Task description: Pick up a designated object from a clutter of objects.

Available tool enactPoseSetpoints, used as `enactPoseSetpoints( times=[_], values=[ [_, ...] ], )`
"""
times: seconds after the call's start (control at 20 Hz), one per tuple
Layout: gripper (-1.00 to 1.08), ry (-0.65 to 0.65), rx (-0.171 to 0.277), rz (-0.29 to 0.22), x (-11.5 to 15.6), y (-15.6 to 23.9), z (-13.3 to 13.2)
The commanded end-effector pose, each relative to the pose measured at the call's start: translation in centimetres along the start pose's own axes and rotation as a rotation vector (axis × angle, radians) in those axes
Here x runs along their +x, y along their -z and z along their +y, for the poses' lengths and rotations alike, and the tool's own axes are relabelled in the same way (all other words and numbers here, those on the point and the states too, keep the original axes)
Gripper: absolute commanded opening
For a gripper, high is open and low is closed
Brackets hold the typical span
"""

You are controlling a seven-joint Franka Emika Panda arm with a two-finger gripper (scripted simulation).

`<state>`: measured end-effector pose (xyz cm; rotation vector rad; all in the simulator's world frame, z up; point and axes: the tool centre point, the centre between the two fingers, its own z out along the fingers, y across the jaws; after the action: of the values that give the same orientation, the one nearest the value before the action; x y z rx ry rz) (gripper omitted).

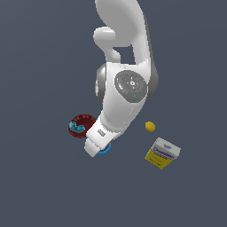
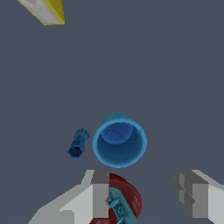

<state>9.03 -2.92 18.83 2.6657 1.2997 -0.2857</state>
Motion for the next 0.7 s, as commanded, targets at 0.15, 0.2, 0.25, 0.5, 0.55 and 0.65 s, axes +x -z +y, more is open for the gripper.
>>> enactPoseSetpoints(
  times=[0.15, 0.2, 0.25, 0.5, 0.55, 0.65],
  values=[
    [0.28, 0.172, -0.006, -0.048, 0.6, -3.1, 1.1],
    [0.28, 0.203, -0.006, -0.056, 0.7, -3.7, 1.3],
    [0.28, 0.234, -0.006, -0.065, 0.7, -4.3, 1.5],
    [0.28, 0.364, -0.004, -0.1, 1.1, -6.7, 2.2],
    [0.28, 0.385, -0.003, -0.106, 1.2, -7.1, 2.3],
    [0.28, 0.424, -0.001, -0.117, 1.2, -7.9, 2.4]
  ],
)
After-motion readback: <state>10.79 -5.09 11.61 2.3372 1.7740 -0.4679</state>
